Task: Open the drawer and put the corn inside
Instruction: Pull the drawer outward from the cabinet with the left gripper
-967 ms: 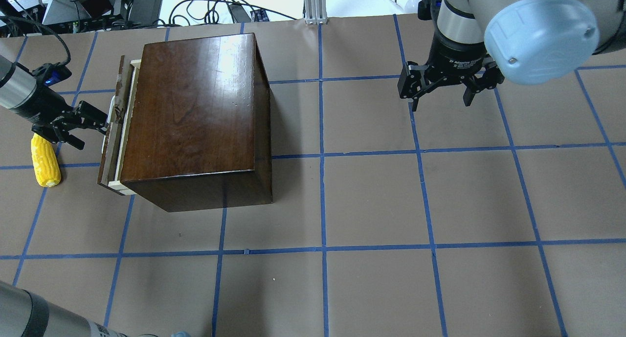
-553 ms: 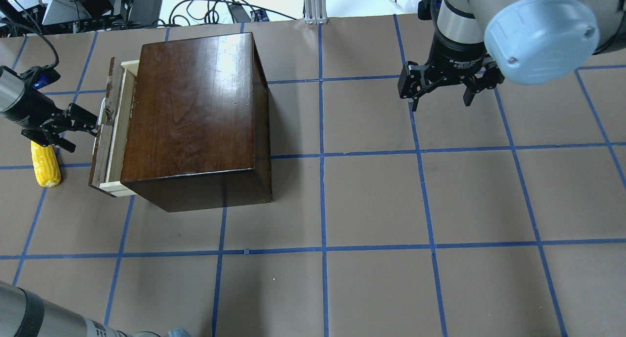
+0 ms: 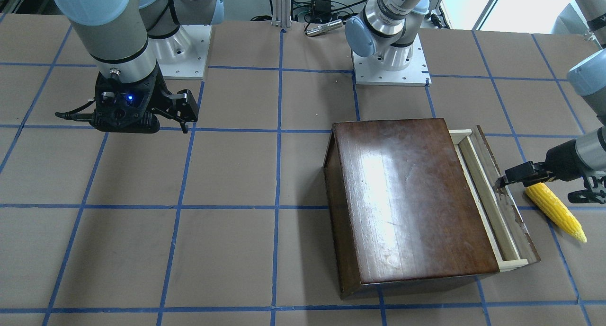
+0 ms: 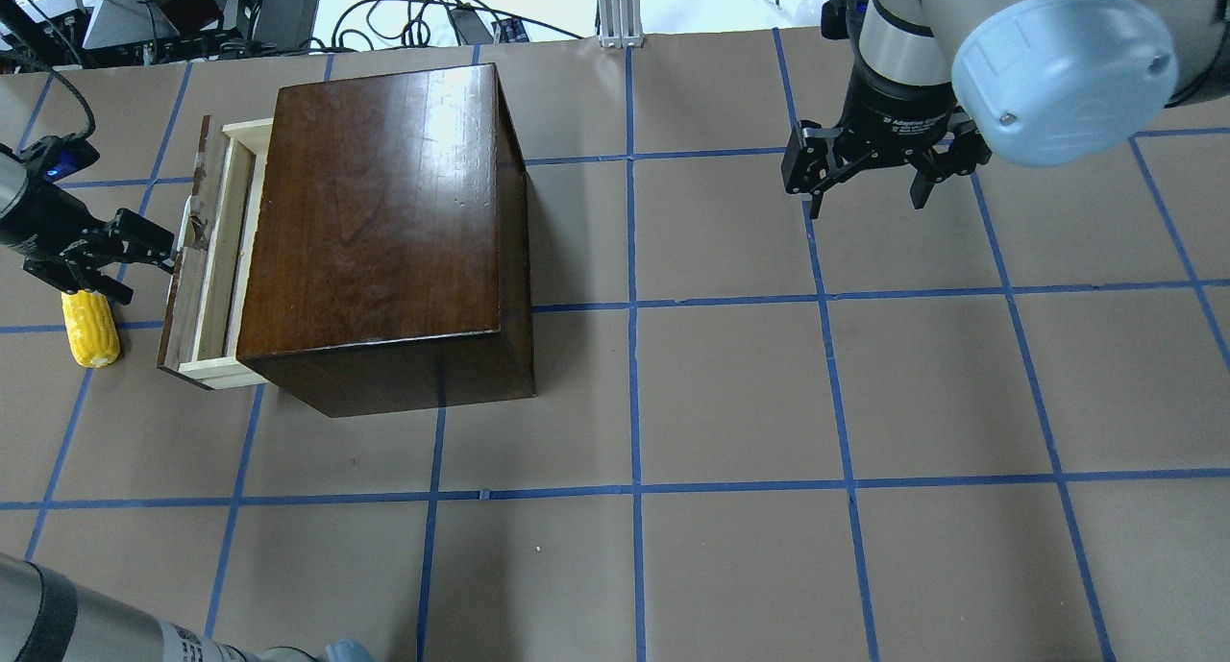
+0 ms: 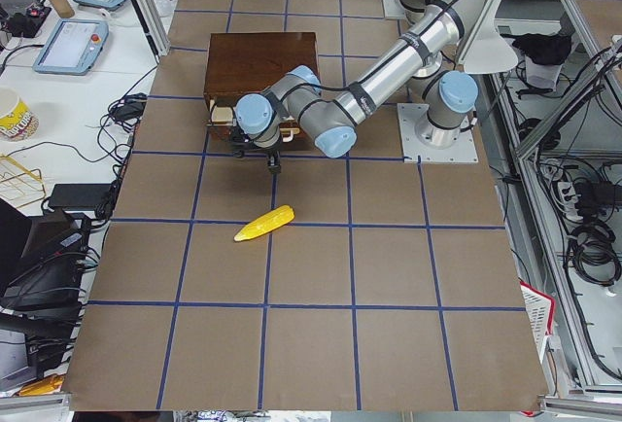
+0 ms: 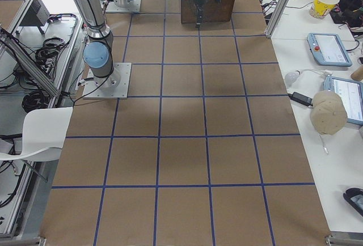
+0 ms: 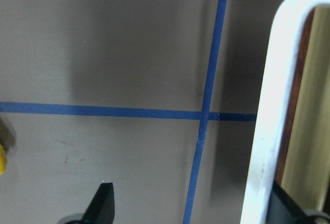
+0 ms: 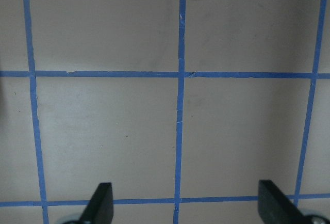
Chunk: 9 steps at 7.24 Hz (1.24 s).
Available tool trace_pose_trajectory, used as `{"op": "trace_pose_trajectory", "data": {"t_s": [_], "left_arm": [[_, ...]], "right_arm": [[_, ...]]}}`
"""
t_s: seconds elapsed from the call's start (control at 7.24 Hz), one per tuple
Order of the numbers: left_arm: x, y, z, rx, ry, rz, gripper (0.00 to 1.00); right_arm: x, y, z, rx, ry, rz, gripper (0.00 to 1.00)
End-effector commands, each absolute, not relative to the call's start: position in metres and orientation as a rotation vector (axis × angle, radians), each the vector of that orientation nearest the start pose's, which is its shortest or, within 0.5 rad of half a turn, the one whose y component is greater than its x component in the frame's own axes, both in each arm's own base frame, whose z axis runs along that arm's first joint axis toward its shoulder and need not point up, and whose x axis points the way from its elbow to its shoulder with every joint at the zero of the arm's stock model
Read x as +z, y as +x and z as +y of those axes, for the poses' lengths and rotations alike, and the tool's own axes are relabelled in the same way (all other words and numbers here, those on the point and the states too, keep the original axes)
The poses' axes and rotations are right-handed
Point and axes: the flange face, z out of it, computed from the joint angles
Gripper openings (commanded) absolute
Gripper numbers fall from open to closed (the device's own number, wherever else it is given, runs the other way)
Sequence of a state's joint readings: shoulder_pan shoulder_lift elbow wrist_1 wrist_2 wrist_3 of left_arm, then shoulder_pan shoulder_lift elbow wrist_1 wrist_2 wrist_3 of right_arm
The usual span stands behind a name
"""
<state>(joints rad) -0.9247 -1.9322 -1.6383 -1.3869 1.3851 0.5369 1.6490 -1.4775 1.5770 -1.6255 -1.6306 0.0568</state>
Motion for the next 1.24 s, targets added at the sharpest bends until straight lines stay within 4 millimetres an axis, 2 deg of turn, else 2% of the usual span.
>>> {"op": "trace_pose_trajectory", "data": {"t_s": [0.0,0.28,0.55,0.69,0.83,0.97,1.11], "left_arm": [[0.277,0.234,-0.553,0.163,-0.215,3.420,1.00],[0.279,0.234,-0.553,0.157,-0.214,3.417,1.00],[0.292,0.238,-0.549,0.174,-0.198,3.355,1.00],[0.306,0.240,-0.554,0.145,-0.190,3.335,1.00],[0.322,0.244,-0.559,0.116,-0.189,3.321,1.00],[0.327,0.251,-0.562,0.130,-0.181,3.285,1.00],[0.323,0.261,-0.565,0.161,-0.175,3.235,1.00]], "right_arm": [[0.443,0.168,-0.513,0.065,-0.037,3.203,1.00],[0.443,0.168,-0.514,0.065,-0.037,3.203,1.00],[0.443,0.168,-0.513,0.067,-0.037,3.203,1.00],[0.443,0.168,-0.514,0.065,-0.037,3.203,1.00],[0.443,0.168,-0.514,0.065,-0.037,3.203,1.00],[0.443,0.168,-0.514,0.065,-0.037,3.203,1.00],[0.443,0.168,-0.514,0.065,-0.037,3.203,1.00]]}}
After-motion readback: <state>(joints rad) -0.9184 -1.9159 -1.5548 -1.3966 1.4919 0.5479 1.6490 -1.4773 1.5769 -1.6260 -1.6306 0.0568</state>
